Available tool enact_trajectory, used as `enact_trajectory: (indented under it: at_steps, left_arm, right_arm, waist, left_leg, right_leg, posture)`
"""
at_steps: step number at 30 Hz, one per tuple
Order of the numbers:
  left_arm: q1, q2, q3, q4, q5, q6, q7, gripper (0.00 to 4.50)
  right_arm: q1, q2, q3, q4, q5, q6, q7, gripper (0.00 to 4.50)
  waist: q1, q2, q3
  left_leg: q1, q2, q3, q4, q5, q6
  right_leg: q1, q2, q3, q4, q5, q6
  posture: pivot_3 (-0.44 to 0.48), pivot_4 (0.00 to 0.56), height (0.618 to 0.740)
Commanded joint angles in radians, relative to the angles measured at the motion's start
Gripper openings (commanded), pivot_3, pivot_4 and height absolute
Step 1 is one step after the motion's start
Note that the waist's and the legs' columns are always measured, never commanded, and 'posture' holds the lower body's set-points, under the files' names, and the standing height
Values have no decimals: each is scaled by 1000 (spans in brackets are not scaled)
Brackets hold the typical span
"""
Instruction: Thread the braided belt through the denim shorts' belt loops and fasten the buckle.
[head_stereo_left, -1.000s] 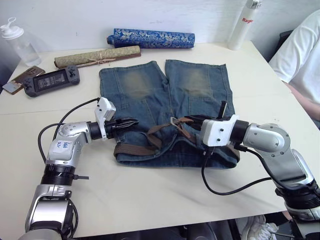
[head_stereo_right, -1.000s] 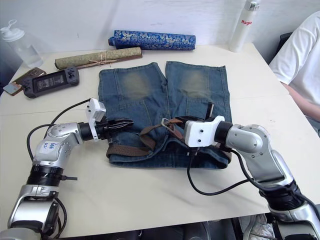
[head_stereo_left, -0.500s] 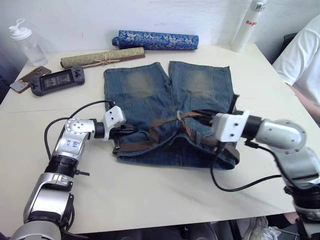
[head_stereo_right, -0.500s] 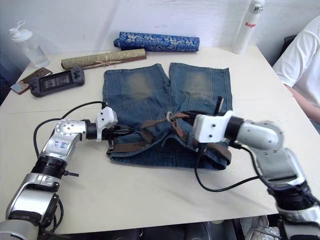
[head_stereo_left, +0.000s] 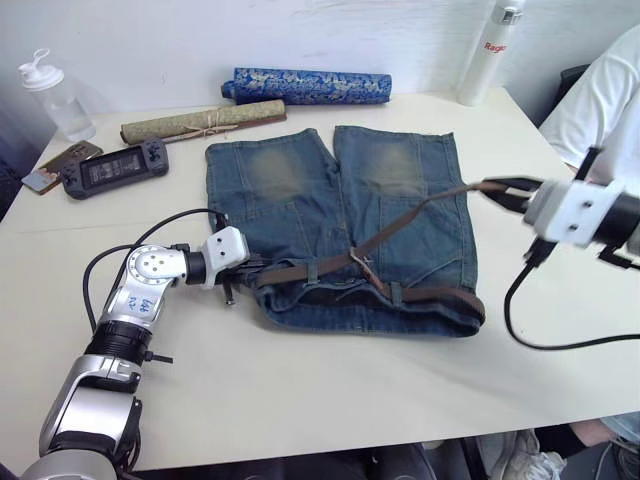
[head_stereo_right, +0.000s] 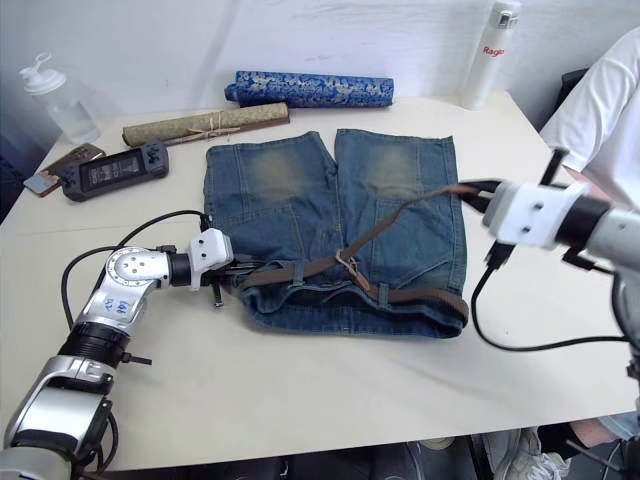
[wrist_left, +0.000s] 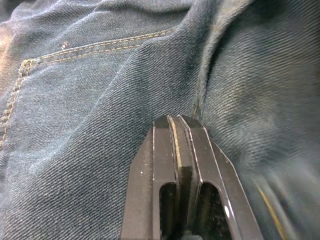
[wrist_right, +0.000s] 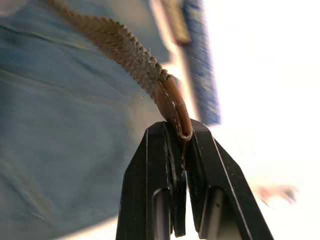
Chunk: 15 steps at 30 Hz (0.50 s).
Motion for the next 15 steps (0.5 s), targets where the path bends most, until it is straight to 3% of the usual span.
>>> enact_trajectory:
  at_steps: [1, 8, 15]
  left_arm:
    - [80, 15, -58, 79, 96, 33, -4, 62]
    - [77, 4, -44, 75, 83, 25, 24, 62]
    - [75, -37, 53, -15, -30, 3, 21, 62]
  right_arm:
    - [-35, -17, -33, 5, 17, -12, -22, 0]
    - [-52, 56, 53, -135, 71, 68, -12, 0]
    - [-41, 163, 234, -274, 49, 164, -8, 0]
  waist:
    - [0, 0, 0]
    - [0, 1, -1]
    - [2, -1, 0]
  left_leg:
    - [0, 0, 0, 0, 0, 0]
    - [3, 0, 2, 0, 0, 0]
    - [2, 0, 2, 0, 0, 0]
  right_leg:
    - [0, 0, 0, 0, 0, 0]
    - [0, 0, 3, 1, 0, 0]
    - [0, 0, 3, 1, 0, 0]
  posture:
    - [0, 150, 645]
    - [0, 150, 645]
    - [0, 150, 645]
